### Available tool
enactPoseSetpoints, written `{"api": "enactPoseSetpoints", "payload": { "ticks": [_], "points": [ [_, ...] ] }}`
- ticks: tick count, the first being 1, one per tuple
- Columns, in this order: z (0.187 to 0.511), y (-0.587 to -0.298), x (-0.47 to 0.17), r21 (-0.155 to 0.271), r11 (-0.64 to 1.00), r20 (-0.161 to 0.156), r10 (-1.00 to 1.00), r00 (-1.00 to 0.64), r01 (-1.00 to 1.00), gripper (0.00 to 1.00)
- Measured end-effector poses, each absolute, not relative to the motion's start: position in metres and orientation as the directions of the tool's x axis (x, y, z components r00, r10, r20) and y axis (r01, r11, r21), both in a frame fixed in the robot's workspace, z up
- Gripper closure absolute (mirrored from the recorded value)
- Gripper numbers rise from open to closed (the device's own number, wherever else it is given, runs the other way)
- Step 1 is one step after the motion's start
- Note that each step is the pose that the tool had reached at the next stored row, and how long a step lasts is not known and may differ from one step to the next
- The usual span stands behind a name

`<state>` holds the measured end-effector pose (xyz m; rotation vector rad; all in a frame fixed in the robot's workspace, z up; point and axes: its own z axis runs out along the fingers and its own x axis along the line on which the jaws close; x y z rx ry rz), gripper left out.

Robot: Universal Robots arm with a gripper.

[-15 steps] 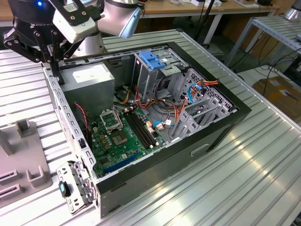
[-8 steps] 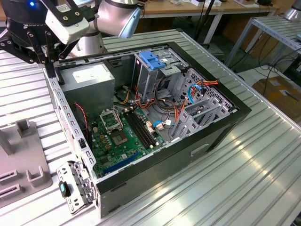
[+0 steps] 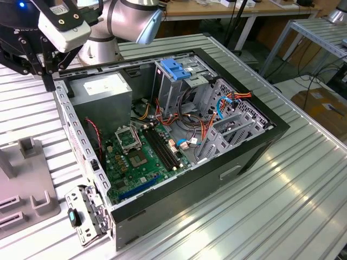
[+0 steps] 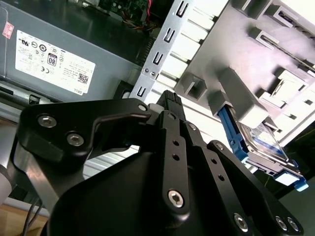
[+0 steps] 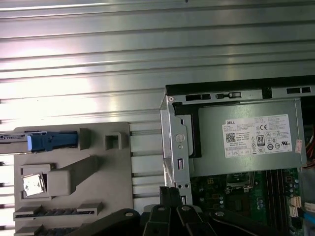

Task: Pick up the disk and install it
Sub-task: 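Reach for the disk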

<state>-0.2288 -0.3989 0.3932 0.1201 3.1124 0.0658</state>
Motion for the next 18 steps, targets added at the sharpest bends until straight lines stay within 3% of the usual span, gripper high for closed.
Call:
{"api": "enactPoseSetpoints", "payload": {
  "ticks": [18],
  "points": [
    [0.393,-0.399,-0.247,0.043,0.996,-0.025,0.079,-0.997,0.078,0.89]
  ]
}}
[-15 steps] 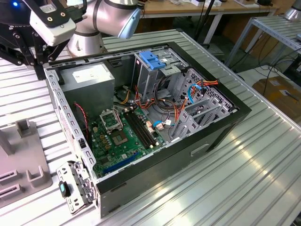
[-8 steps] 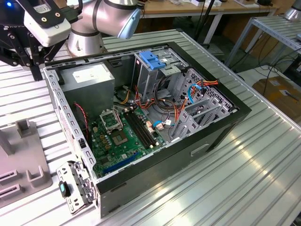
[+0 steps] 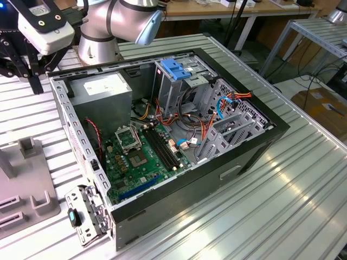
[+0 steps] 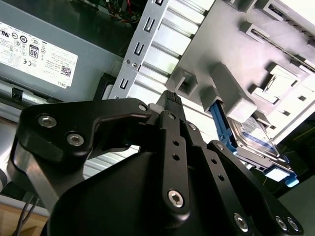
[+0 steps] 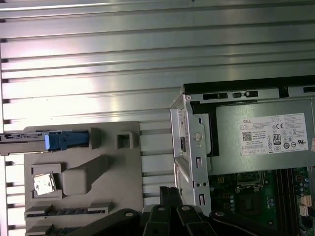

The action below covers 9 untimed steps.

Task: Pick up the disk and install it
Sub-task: 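Reach for the disk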

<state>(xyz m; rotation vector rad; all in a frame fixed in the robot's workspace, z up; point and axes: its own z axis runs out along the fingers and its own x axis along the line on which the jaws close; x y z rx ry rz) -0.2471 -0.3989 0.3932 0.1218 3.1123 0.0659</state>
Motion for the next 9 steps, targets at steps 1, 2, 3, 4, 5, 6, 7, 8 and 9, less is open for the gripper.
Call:
{"api": "enactPoseSetpoints", "payload": {
  "ticks": [1,2,3,4,5,6,7,8,9],
  "points": [
    [0.3932,-0.3989,-0.2483,0.043,0.996,-0.025,0.079,-0.997,0.078,0.89],
    [0.3932,-0.3989,-0.2487,0.043,0.996,-0.025,0.079,-0.997,0.078,0.89],
    [0.3932,-0.3989,-0.2492,0.043,0.996,-0.025,0.079,-0.997,0.077,0.89],
    [0.3932,-0.3990,-0.2498,0.043,0.996,-0.025,0.079,-0.997,0.078,0.89],
    [0.3932,-0.3990,-0.2503,0.043,0.996,-0.025,0.079,-0.997,0.078,0.89],
    [0.3932,-0.3989,-0.2510,0.043,0.996,-0.025,0.079,-0.997,0.078,0.89],
    [0.3932,-0.3989,-0.2516,0.043,0.996,-0.025,0.079,-0.997,0.078,0.89],
    [0.3932,-0.3989,-0.2526,0.043,0.996,-0.025,0.079,-0.997,0.078,0.89],
    [0.3932,-0.3989,-0.2540,0.043,0.996,-0.025,0.079,-0.997,0.078,0.89]
  ]
}}
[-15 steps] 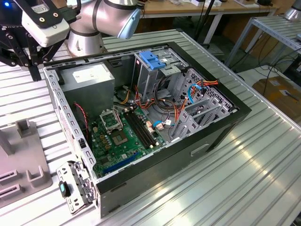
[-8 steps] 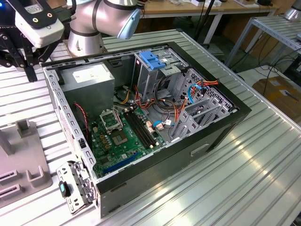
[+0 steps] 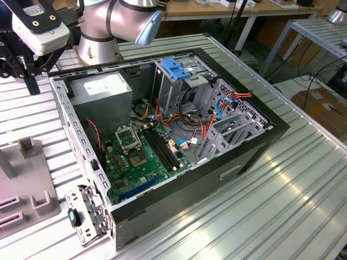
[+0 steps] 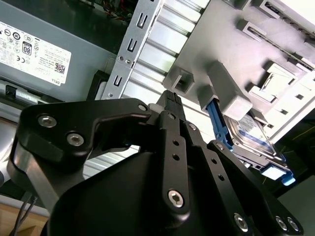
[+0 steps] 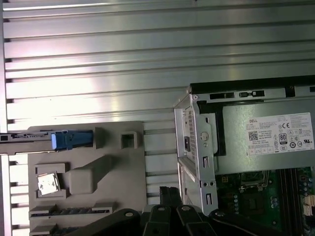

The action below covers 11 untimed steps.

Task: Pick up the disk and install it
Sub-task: 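Reach for the disk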

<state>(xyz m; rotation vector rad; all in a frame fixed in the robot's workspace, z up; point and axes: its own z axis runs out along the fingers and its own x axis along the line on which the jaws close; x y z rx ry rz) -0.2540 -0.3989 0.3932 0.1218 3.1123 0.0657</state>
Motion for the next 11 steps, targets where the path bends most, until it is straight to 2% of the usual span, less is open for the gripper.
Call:
{"api": "enactPoseSetpoints", "payload": {
  "ticks": [11],
  "points": [
    [0.3932,-0.3989,-0.2641,0.043,0.996,-0.025,0.079,-0.997,0.078,0.89]
  ]
}}
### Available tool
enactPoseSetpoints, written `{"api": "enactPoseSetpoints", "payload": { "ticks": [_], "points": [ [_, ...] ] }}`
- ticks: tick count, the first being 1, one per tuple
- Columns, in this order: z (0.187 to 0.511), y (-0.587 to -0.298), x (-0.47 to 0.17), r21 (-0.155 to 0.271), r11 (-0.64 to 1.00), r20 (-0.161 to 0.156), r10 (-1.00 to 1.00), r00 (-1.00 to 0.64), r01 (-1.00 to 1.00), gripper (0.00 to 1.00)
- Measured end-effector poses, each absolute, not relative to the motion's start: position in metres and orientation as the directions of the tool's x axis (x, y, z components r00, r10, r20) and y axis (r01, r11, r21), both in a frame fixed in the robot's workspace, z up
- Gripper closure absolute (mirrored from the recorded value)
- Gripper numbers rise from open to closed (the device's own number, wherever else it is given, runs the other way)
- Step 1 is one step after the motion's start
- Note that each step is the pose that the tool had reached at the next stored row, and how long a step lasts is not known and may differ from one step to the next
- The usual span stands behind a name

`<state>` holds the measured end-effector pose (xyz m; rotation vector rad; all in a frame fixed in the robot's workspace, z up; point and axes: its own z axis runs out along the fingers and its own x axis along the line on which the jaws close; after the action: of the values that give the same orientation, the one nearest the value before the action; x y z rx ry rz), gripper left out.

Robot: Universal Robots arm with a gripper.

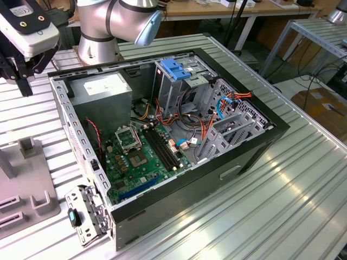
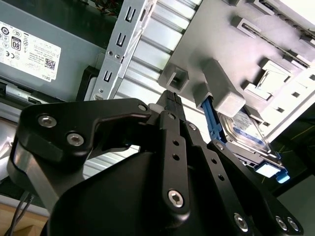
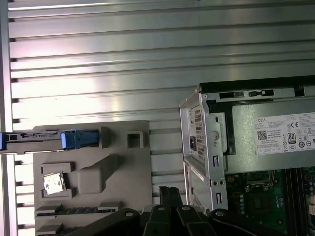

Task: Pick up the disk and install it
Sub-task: 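Reach for the disk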

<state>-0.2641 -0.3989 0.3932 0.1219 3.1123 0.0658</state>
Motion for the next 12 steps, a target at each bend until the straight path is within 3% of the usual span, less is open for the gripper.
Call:
{"api": "enactPoseSetpoints", "payload": {
  "ticks": [12],
  "points": [
    [0.3932,-0.3989,-0.2649,0.043,0.996,-0.025,0.079,-0.997,0.078,0.89]
  ]
}}
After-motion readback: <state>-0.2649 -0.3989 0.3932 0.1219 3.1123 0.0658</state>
